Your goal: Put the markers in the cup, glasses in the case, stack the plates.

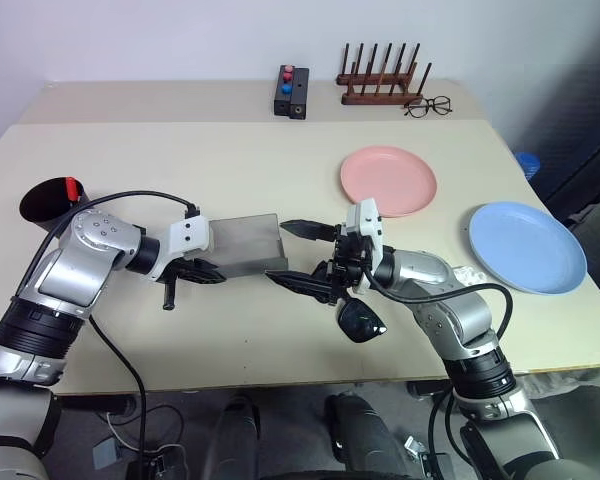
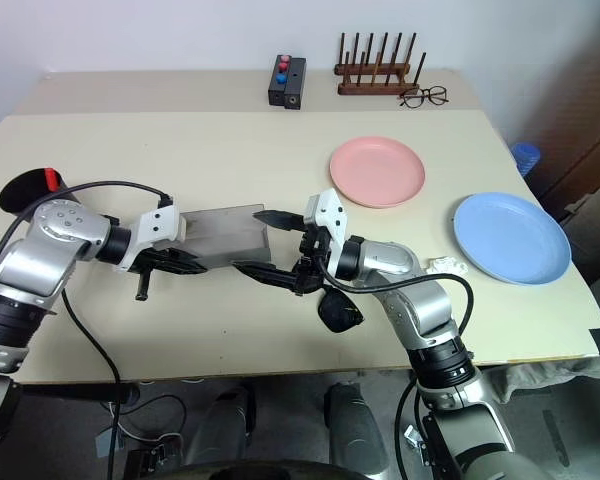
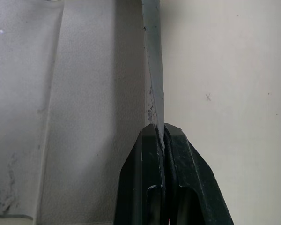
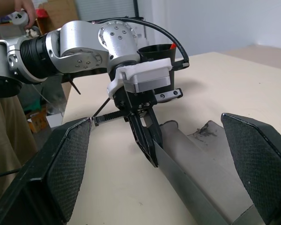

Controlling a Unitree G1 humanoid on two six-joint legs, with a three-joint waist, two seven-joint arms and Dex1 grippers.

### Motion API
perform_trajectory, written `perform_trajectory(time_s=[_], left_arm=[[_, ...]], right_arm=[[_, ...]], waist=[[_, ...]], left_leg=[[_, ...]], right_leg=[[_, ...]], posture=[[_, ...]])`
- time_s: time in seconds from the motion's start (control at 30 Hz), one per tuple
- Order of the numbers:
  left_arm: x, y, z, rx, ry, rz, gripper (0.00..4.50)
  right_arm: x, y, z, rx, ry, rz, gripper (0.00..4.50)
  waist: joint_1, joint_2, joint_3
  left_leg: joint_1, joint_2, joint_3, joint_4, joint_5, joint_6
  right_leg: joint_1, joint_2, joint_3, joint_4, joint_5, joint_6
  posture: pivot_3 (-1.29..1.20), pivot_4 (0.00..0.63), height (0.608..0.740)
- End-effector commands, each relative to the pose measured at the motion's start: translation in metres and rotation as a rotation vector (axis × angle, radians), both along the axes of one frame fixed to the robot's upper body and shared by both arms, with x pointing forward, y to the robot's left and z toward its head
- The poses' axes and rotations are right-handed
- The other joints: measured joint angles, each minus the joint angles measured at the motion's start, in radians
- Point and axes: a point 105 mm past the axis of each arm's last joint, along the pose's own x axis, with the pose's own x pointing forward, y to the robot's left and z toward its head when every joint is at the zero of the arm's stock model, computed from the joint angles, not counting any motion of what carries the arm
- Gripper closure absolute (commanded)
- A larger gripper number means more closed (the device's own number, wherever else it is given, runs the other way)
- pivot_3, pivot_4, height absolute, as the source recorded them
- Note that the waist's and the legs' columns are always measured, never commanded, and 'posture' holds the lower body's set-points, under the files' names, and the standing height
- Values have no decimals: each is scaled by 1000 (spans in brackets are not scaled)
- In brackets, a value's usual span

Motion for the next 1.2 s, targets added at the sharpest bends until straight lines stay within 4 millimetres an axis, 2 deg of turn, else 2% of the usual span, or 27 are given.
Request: perform_trajectory(time_s=[0.03,0.13,0.27,0.33,0.4,0.47,0.57,0.63,0.8,0.93,1.2], left_arm=[[2,2,9,-14,-41,-4,3593],[11,3,17,-32,-113,23,2134],[28,8,57,-199,-249,151,2134],[26,14,73,-268,-315,198,2134],[20,19,78,-292,-343,234,2134],[7,22,77,-332,-345,262,2134],[-28,14,62,-405,-291,265,2134],[-52,3,48,-436,-249,250,2134],[-90,-27,24,-460,-184,221,2134],[-98,-34,19,-480,-169,240,2134],[-96,-17,-1,-394,-151,285,2134]], right_arm=[[-1,0,7,5,-34,0,0],[-1,-1,6,3,-34,-5,0],[-1,-6,4,-24,-25,-24,0],[3,-14,0,-69,-11,-53,0],[7,-21,0,-90,-14,-81,0],[10,-30,1,-125,5,-111,0],[8,-51,-4,-258,-4,-137,0],[12,-67,-10,-365,1,-177,0],[15,-96,-22,-486,117,-250,0],[12,-103,-34,-573,167,-275,0],[11,-101,-48,-620,216,-301,0]], waist=[[0,0,0],[0,0,0],[1,0,0],[0,0,0],[-3,0,0],[-5,1,0],[-4,2,1],[-1,2,1],[5,2,1],[3,2,1],[-1,2,1]], left_leg=[[0,0,0,0,0,0],[0,0,0,0,0,0],[0,0,0,1,0,0],[0,0,0,1,0,0],[0,0,0,0,0,0],[1,0,0,0,0,1],[1,0,1,-1,-1,1],[0,0,1,-1,-1,2],[1,0,2,3,-1,2],[1,-1,3,4,-1,2],[1,-1,3,4,-2,3]], right_leg=[[0,0,0,0,0,0],[0,0,0,0,0,0],[0,0,0,0,0,0],[0,0,0,0,0,0],[0,0,0,0,0,0],[0,0,0,0,0,1],[0,0,1,0,0,1],[0,-1,1,-1,0,1],[2,-2,2,-2,0,-2],[2,-2,3,-3,1,-2],[0,-2,3,-3,1,-2]], posture=[[0,150,740],[0,150,740],[0,150,740],[0,150,740],[0,150,740],[0,150,740],[0,150,740],[0,150,740],[0,150,740],[0,150,740],[0,150,740]])
